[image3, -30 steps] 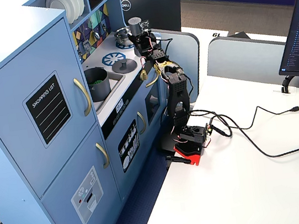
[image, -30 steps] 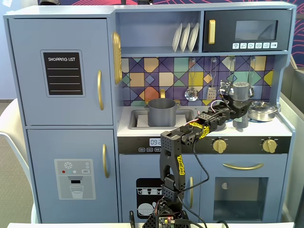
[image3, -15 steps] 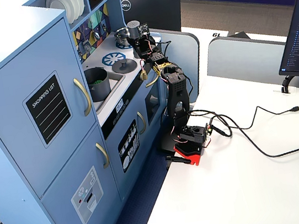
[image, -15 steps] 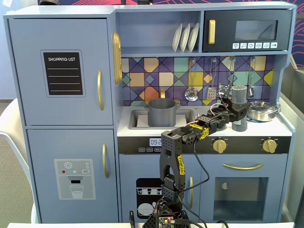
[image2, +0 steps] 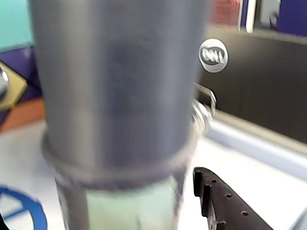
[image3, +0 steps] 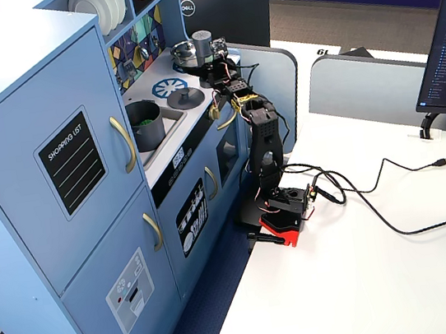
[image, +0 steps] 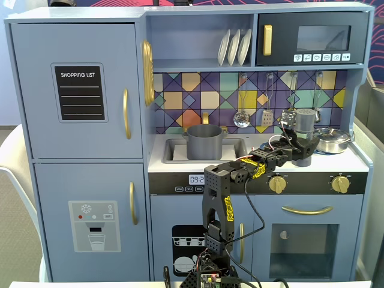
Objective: Put salt in the gray recipient
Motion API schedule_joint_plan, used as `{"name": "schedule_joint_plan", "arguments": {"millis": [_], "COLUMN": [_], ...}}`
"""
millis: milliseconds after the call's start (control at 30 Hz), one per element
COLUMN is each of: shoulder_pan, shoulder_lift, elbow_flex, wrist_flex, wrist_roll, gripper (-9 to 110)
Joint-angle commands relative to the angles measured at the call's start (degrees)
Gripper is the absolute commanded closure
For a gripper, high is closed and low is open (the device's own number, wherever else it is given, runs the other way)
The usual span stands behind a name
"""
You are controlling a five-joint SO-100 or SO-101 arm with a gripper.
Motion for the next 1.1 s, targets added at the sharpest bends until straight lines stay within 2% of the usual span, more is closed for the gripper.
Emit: {"name": "schedule_joint_plan", "arguments": {"millis": [0,100,200,267,333,367,500,767,867,1067], "shoulder_pan": [2.4,1.8,-3.6,-12.8,-25.9,-31.5,-44.0,-48.5,-50.3,-50.0], "shoulder_lift": [17.0,37.8,58.0,68.3,76.0,78.4,83.1,87.1,87.2,87.2], "elbow_flex": [5.9,16.3,22.1,25.9,32.3,35.6,50.1,75.2,76.8,76.9], "wrist_flex": [7.6,28.0,54.1,69.4,77.6,80.0,84.0,74.0,78.8,81.3], "wrist_roll": [-2.5,-4.2,-4.0,-4.4,-7.0,-5.3,-7.0,-4.7,-7.6,-2.7], "gripper": [49,64,89,100,101,101,101,101,100,97]}}
